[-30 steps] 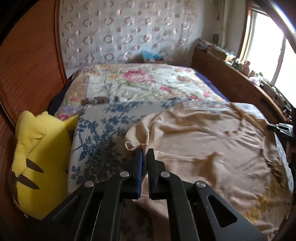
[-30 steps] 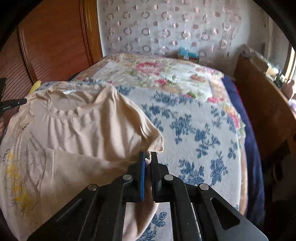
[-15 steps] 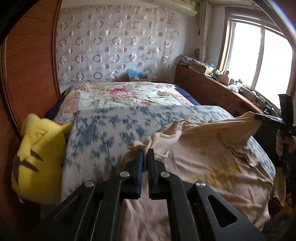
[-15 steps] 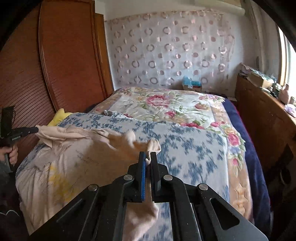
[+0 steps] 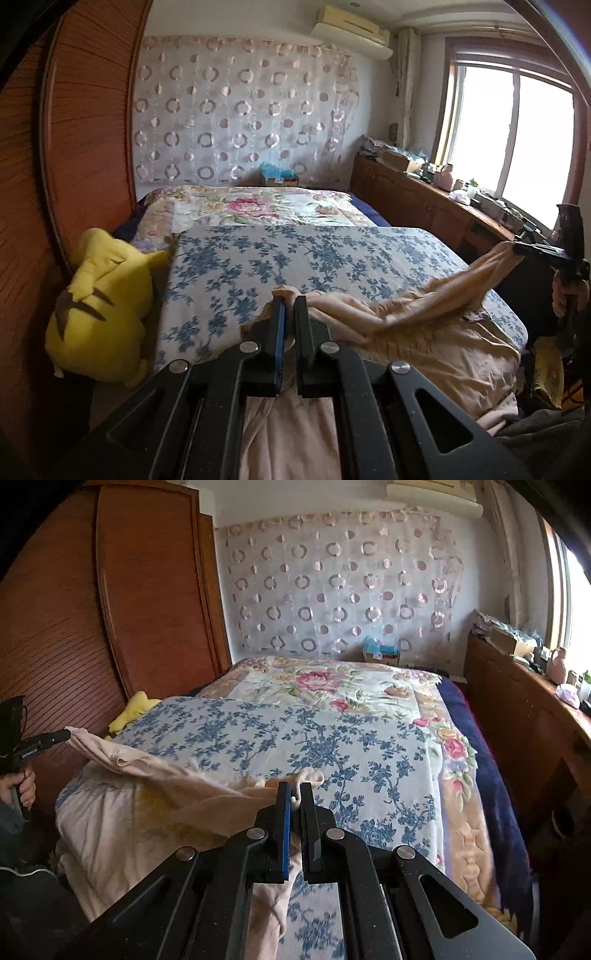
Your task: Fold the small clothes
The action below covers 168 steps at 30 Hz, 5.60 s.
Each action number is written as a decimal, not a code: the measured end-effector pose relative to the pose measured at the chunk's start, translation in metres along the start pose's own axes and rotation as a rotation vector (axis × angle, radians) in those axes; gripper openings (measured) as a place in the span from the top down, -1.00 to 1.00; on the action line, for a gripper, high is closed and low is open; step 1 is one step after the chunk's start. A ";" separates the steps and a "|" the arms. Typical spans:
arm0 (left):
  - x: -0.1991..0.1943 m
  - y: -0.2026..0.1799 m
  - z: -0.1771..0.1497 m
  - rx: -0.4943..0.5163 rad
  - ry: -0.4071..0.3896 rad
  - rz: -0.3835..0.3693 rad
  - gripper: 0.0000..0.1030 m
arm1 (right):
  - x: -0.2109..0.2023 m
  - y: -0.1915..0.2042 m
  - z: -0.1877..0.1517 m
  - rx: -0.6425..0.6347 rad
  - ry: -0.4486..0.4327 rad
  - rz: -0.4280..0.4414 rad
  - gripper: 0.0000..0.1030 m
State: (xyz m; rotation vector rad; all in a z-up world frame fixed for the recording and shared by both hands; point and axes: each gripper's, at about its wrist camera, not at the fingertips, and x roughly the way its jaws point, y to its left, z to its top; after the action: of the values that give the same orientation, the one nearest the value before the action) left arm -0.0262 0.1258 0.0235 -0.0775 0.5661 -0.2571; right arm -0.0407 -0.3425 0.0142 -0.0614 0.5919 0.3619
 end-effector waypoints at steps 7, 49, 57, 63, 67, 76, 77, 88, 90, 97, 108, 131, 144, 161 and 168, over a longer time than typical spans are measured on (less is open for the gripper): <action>-0.030 -0.003 0.000 0.026 0.005 0.028 0.90 | -0.023 0.008 -0.015 -0.010 0.058 0.053 0.92; 0.141 0.036 -0.031 0.083 0.442 0.044 -0.50 | 0.144 -0.009 -0.034 -0.008 0.346 0.033 0.14; 0.135 0.029 -0.034 0.100 0.392 -0.023 0.23 | 0.144 0.001 -0.038 -0.054 0.342 0.033 0.36; 0.111 0.017 -0.025 0.084 0.324 -0.067 0.87 | 0.134 0.012 -0.038 -0.078 0.320 0.074 0.81; 0.067 0.010 0.010 0.067 0.185 -0.091 0.87 | 0.094 0.015 -0.017 -0.063 0.199 0.094 0.82; -0.046 -0.017 0.102 0.083 -0.164 -0.134 0.87 | -0.042 0.022 0.066 -0.102 -0.128 0.114 0.83; -0.056 -0.018 0.110 0.085 -0.194 -0.134 0.87 | -0.057 0.023 0.074 -0.105 -0.163 0.109 0.83; -0.155 -0.022 0.216 0.171 -0.509 -0.034 0.87 | -0.210 0.034 0.168 -0.205 -0.480 0.028 0.83; -0.171 -0.020 0.230 0.177 -0.558 -0.013 0.87 | -0.233 0.040 0.183 -0.232 -0.519 0.003 0.83; -0.207 -0.020 0.241 0.205 -0.648 0.014 0.87 | -0.279 0.054 0.192 -0.279 -0.580 -0.059 0.83; -0.220 -0.034 0.242 0.231 -0.698 0.012 0.87 | -0.258 0.079 0.176 -0.299 -0.603 -0.102 0.83; 0.099 0.022 0.227 0.154 -0.289 0.135 0.87 | 0.030 0.040 0.178 -0.244 -0.231 -0.172 0.83; 0.249 0.048 0.188 0.111 -0.056 0.141 0.87 | 0.249 0.018 0.155 -0.193 0.053 -0.180 0.83; 0.285 0.065 0.124 0.062 0.220 0.110 -0.11 | 0.291 -0.015 0.172 -0.077 0.226 -0.085 0.19; 0.288 0.061 0.084 0.076 0.326 0.100 -0.27 | 0.271 -0.017 0.149 -0.023 0.283 -0.030 0.19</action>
State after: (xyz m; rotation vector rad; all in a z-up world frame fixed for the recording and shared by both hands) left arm 0.2669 0.1090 -0.0640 0.0682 0.8810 -0.1945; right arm 0.2532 -0.2490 -0.0130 -0.1453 0.8658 0.3332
